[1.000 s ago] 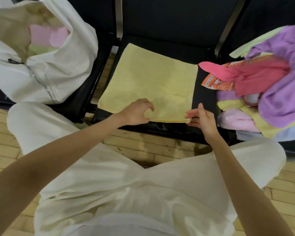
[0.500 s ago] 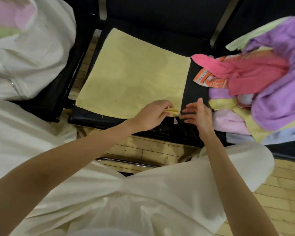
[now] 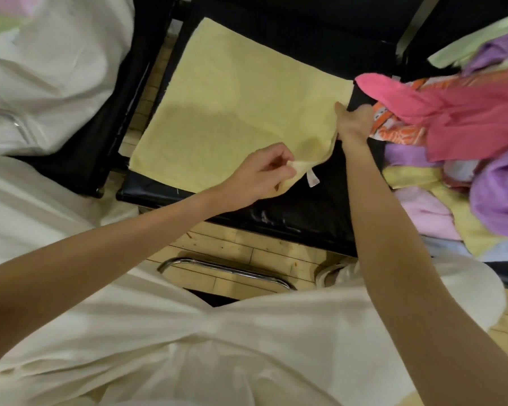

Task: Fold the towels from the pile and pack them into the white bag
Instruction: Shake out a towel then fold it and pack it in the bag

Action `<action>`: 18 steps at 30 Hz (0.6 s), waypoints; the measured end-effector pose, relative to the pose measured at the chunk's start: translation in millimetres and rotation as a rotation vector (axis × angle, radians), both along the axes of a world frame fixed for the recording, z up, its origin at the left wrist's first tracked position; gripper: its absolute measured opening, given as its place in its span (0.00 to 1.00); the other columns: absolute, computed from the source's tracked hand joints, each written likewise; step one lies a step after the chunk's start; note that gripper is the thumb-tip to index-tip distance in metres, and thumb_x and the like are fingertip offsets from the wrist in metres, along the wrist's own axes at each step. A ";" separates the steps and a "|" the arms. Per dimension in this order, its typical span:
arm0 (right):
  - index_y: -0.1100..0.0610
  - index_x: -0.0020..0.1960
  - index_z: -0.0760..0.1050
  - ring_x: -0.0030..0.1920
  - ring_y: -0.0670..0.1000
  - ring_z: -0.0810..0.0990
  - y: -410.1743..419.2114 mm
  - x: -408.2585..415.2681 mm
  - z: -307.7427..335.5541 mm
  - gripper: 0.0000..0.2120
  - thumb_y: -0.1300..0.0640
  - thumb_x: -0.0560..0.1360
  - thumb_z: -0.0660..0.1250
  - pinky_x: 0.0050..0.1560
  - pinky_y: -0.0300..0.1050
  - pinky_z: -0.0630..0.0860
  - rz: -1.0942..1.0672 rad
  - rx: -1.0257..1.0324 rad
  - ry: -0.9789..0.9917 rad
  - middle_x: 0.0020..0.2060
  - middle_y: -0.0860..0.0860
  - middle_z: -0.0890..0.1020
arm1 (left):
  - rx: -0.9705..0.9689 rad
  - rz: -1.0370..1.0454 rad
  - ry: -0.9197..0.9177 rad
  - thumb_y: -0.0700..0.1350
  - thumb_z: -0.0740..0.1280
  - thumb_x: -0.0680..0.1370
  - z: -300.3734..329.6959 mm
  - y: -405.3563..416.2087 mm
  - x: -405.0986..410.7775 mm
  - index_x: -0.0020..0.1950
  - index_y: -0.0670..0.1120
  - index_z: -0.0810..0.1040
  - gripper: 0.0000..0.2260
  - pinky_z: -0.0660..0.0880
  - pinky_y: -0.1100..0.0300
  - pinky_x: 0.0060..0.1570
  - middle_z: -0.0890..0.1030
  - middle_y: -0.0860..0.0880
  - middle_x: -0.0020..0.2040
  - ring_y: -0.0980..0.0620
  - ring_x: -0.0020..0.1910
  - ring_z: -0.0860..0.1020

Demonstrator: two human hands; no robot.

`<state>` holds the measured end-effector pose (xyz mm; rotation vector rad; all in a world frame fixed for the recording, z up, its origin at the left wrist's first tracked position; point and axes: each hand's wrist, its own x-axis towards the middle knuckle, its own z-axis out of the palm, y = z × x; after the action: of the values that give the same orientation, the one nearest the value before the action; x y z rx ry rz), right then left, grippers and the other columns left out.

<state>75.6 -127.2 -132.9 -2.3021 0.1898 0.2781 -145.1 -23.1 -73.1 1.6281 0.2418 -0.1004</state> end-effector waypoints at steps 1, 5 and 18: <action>0.63 0.58 0.75 0.55 0.55 0.78 0.8 5.0 -2.0 0.18 0.51 0.75 0.67 0.54 0.44 0.72 0.012 -0.027 -0.021 0.54 0.57 0.80 | -0.057 0.020 0.037 0.35 0.63 0.77 2.7 0.1 1.1 0.43 0.40 0.73 0.04 0.72 0.60 0.36 0.71 0.50 0.35 0.55 0.34 0.72; 0.53 0.34 0.69 0.38 0.48 0.74 5.0 18.3 0.0 0.12 0.57 0.75 0.65 0.45 0.40 0.71 0.008 -0.041 -0.123 0.33 0.47 0.74 | -0.193 0.060 0.180 0.40 0.64 0.69 10.1 -0.2 5.6 0.42 0.40 0.73 0.05 0.76 0.64 0.35 0.72 0.42 0.40 0.52 0.37 0.75; 0.52 0.37 0.65 0.35 0.41 0.72 134.3 -6.4 24.7 0.14 0.64 0.75 0.66 0.39 0.28 0.70 0.020 0.421 -0.308 0.34 0.45 0.71 | -0.159 0.199 0.181 0.35 0.67 0.69 7.2 77.1 -43.1 0.33 0.43 0.68 0.09 0.81 0.54 0.45 0.72 0.49 0.32 0.53 0.35 0.76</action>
<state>69.2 7.1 -108.2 -1.8981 -0.0461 -0.0298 -188.2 54.0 -65.9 1.4300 0.5210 -0.1125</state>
